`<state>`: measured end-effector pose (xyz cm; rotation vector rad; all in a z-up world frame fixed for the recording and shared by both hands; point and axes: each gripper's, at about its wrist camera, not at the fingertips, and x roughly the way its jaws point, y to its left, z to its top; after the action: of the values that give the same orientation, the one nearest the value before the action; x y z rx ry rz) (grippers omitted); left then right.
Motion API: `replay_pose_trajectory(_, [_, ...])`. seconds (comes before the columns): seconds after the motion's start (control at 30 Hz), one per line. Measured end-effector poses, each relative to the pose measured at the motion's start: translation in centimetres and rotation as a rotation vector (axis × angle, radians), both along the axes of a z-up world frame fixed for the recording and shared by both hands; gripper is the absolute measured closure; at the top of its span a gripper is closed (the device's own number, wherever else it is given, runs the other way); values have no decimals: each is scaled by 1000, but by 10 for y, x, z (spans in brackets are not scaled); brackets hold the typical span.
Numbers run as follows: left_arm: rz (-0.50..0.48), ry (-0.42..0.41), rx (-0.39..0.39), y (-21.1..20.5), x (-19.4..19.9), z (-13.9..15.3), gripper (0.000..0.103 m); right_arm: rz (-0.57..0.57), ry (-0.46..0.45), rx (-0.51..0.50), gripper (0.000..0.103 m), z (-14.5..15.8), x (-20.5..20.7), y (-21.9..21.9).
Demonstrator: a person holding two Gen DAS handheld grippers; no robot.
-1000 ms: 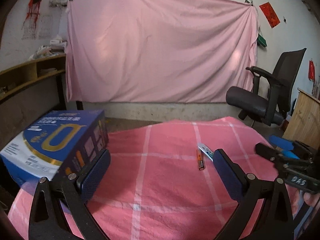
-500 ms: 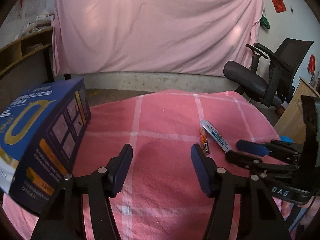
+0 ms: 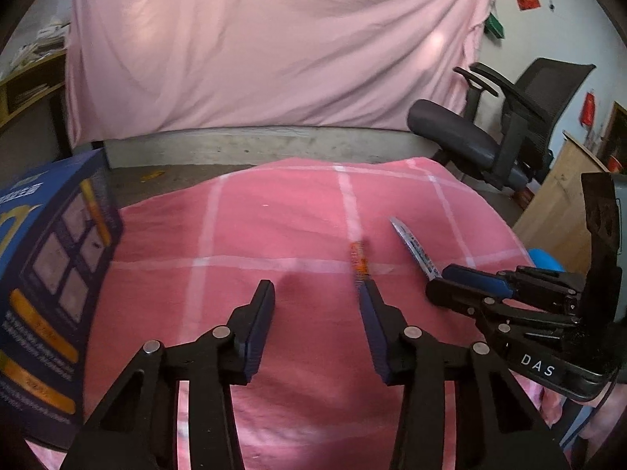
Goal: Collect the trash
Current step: 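Grasp the orange battery with the left gripper while the right grasps the white packet, then carry battery and packet over the blue bucket and open both grippers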
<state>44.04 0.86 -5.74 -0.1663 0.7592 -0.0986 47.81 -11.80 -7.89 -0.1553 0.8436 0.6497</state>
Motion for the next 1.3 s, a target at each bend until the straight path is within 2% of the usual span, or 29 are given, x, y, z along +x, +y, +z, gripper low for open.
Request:
replay_pose_trajectory(0.03, [-13, 7, -3, -2, 2, -1, 69, -3, -8, 16, 69, 3, -1, -5])
replay_pose_trajectory(0.07, [-22, 16, -5, -5, 5, -2, 70, -15, -17, 11, 70, 4, -2, -8])
replay_pose_trajectory(0.2, [-35, 38, -13, -11, 14, -3, 72, -26, 3, 23, 70, 2, -1, -20])
replay_pose_trajectory(0.33, [-37, 62, 7, -19, 22, -4, 87, -28, 9, 34, 70, 2, 1, -21])
replay_pose_trajectory(0.47, [-29, 81, 57, -25, 27, -7, 95, -48, 10, 41, 70, 2, 2, -25])
replay_pose_trajectory(0.53, [-22, 86, 64, -26, 29, -8, 96, -65, 15, 47, 69, 2, 3, -28])
replay_pose_trajectory(0.67, [-19, 85, 87, -29, 28, -11, 95, -83, 68, 71, 57, -5, 12, -34])
replay_pose_trajectory(0.87, [-19, 77, 65, -27, 27, -14, 95, -85, 112, 126, 56, -9, 16, -40])
replay_pose_trajectory(1.17, [-18, 73, 59, -27, 26, -13, 96, -85, 76, 57, 56, -8, 11, -31])
replay_pose_trajectory(1.3, [-14, 67, 22, -24, 23, -12, 96, -86, 82, 88, 56, -7, 11, -35])
